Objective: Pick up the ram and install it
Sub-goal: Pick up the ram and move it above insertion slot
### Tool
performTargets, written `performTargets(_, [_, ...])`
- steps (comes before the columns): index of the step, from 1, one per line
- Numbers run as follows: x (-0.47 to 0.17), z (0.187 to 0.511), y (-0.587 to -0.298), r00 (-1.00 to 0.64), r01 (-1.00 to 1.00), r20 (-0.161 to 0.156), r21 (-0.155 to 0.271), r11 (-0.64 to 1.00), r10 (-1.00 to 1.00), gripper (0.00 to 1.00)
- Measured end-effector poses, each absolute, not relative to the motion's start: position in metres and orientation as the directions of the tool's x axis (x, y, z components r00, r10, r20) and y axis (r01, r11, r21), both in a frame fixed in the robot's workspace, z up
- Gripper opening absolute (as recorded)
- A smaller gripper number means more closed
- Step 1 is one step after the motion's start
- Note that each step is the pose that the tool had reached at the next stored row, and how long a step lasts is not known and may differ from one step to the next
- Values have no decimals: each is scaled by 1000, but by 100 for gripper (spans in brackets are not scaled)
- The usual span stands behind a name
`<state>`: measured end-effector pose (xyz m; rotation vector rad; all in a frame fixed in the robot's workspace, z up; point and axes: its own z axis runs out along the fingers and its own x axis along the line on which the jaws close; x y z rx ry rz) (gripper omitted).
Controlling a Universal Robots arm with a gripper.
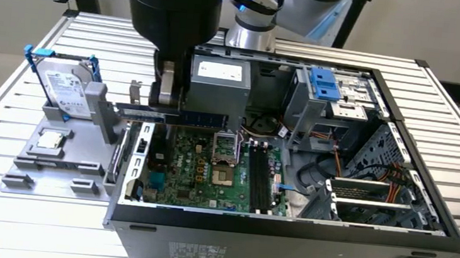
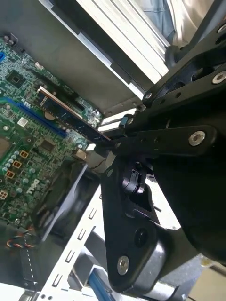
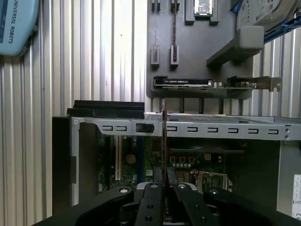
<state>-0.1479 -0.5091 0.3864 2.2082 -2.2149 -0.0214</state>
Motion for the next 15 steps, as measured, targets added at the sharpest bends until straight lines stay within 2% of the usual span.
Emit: performTargets(15, [-125, 386, -509, -3, -1000, 0, 20, 3, -1000, 0])
